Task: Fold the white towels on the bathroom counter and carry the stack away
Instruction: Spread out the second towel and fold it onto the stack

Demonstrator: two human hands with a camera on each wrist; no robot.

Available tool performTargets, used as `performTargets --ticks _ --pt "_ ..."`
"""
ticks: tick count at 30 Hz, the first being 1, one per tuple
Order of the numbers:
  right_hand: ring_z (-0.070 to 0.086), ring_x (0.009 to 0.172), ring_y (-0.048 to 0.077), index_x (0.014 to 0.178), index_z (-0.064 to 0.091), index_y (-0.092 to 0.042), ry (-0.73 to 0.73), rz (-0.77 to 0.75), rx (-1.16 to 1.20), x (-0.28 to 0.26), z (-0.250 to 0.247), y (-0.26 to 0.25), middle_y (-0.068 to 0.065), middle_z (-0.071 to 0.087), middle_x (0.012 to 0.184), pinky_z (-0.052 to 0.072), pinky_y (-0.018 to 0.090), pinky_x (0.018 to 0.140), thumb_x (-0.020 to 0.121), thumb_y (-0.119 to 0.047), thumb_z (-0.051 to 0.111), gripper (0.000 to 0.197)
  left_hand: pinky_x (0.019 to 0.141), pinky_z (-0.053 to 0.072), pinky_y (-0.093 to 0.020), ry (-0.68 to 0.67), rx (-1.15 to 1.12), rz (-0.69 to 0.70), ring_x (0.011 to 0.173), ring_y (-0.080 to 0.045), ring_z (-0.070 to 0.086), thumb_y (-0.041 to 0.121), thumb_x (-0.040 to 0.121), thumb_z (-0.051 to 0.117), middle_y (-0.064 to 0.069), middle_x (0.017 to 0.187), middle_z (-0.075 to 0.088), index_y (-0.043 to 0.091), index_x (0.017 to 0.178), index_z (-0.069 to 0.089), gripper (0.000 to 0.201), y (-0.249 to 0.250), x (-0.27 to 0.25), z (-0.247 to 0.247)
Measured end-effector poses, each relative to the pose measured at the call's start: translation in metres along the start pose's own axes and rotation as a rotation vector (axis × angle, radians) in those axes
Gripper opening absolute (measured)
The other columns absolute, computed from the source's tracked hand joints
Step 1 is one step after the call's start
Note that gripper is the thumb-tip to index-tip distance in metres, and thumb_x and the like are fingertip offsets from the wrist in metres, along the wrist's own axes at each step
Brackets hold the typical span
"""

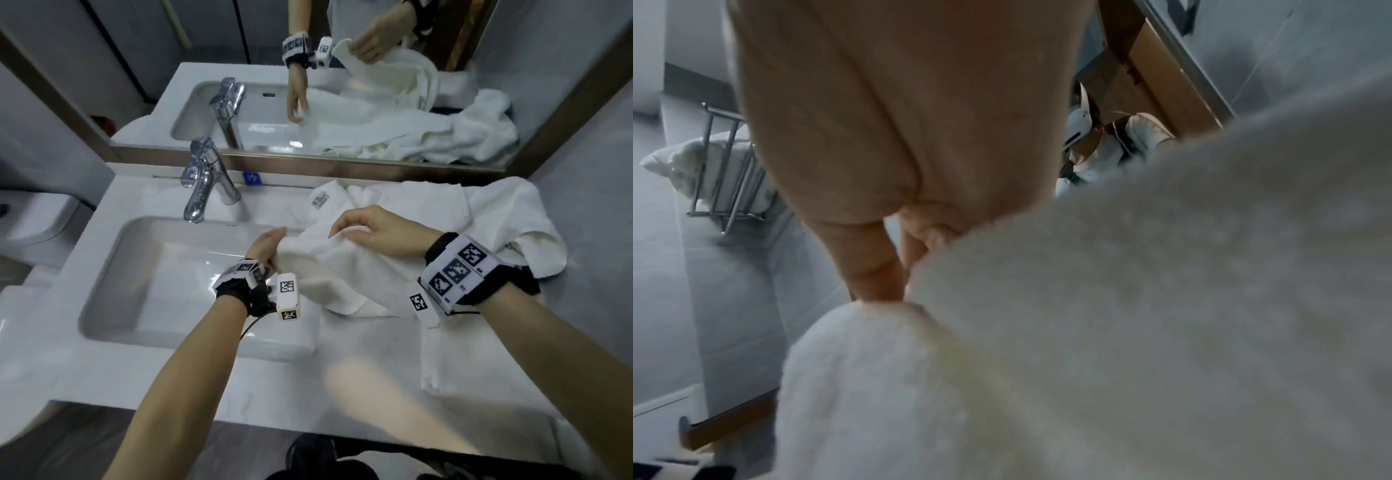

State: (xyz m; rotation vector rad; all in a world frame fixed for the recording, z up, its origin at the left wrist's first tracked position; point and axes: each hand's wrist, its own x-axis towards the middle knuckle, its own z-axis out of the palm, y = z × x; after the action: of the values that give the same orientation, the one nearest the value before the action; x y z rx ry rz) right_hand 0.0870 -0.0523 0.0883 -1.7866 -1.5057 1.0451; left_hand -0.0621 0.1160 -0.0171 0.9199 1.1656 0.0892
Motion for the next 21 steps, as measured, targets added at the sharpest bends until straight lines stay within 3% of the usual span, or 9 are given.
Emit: performTargets --ticks 3,6,7,10,12,15,19,21 --pt "0.055 0.105 0.0 0.103 0.069 -0.022 -0.009 0.083 -0.08 0.008 0.006 0.002 -0.013 0.064 0.107 0.038 0.006 0.087 0.086 -0.024 0.065 0.018 0.092 0.048 -0.047 0.048 0.186 0.091 0.109 -0.033 0.057 0.0 0.092 0.048 -0.019 0.129 0.051 0.013 0.143 0.029 0.056 -0.003 -0.007 -0.006" --pt "0.057 0.096 0.003 0.093 0.071 -0.02 -0.01 0.127 -0.159 0.012 0.009 0.006 -0.01 0.067 0.099 0.039 0.011 0.078 0.078 -0.031 0.073 0.018 0.075 0.052 -0.035 -0.102 0.167 0.121 0.085 -0.026 0.061 -0.017 0.086 0.035 -0.016 0.108 0.056 0.006 0.128 0.041 0.049 -0.011 -0.017 -0.015" --pt "0.057 0.093 0.005 0.089 0.07 -0.019 -0.004 0.127 -0.178 0.014 0.01 0.006 -0.009 0.066 0.095 0.038 0.012 0.075 0.079 -0.029 0.073 0.015 0.078 0.051 -0.036 -0.144 0.176 0.129 0.084 -0.027 0.061 -0.021 0.084 0.032 -0.016 0.104 0.057 0.001 0.122 0.046 0.046 -0.015 -0.02 -0.017" --pt "0.056 0.091 0.011 0.087 0.06 -0.018 -0.008 0.082 -0.175 0.02 0.014 0.003 -0.005 0.063 0.093 0.039 0.015 0.073 0.086 -0.021 0.065 0.006 0.096 0.042 -0.054 -0.165 0.194 0.173 0.101 -0.038 0.053 -0.027 0.079 0.028 -0.024 0.108 0.054 -0.012 0.119 0.047 0.047 -0.024 -0.03 -0.02" --pt "0.056 0.087 0.013 0.091 0.055 -0.015 -0.022 0.049 -0.105 0.024 0.018 -0.001 0.001 0.062 0.092 0.04 0.018 0.075 0.09 -0.017 0.059 0.005 0.086 0.048 -0.048 -0.195 0.173 0.207 0.095 -0.035 0.058 -0.03 0.075 0.026 -0.019 0.102 0.058 -0.012 0.122 0.046 0.055 -0.028 -0.04 -0.018" --pt "0.055 0.075 0.004 0.091 0.053 -0.013 -0.007 0.016 0.096 0.029 0.026 -0.004 0.0 0.06 0.085 0.04 0.009 0.069 0.092 -0.013 0.057 0.003 0.066 0.055 -0.03 -0.282 0.11 0.281 0.08 -0.018 0.067 -0.034 0.069 0.027 -0.009 0.093 0.061 0.006 0.115 0.052 0.065 -0.033 -0.058 -0.012" --pt "0.055 0.085 0.012 0.088 0.057 -0.016 0.124 0.097 0.204 0.039 0.036 0.005 0.002 0.06 0.093 0.043 0.023 0.075 0.092 -0.012 0.056 0.005 0.075 0.049 -0.033 -0.386 0.042 0.33 0.093 -0.018 0.06 -0.036 0.068 0.022 -0.007 0.099 0.06 0.012 0.133 0.043 0.083 -0.036 -0.073 -0.005" --pt "0.055 0.085 0.015 0.084 0.057 -0.018 0.162 0.194 0.292 0.042 0.042 0.009 0.005 0.06 0.094 0.045 0.027 0.075 0.092 -0.011 0.056 0.011 0.081 0.045 -0.035 -0.385 0.008 0.341 0.098 -0.02 0.057 -0.035 0.068 0.021 -0.007 0.101 0.059 0.007 0.137 0.039 0.083 -0.039 -0.076 -0.001"
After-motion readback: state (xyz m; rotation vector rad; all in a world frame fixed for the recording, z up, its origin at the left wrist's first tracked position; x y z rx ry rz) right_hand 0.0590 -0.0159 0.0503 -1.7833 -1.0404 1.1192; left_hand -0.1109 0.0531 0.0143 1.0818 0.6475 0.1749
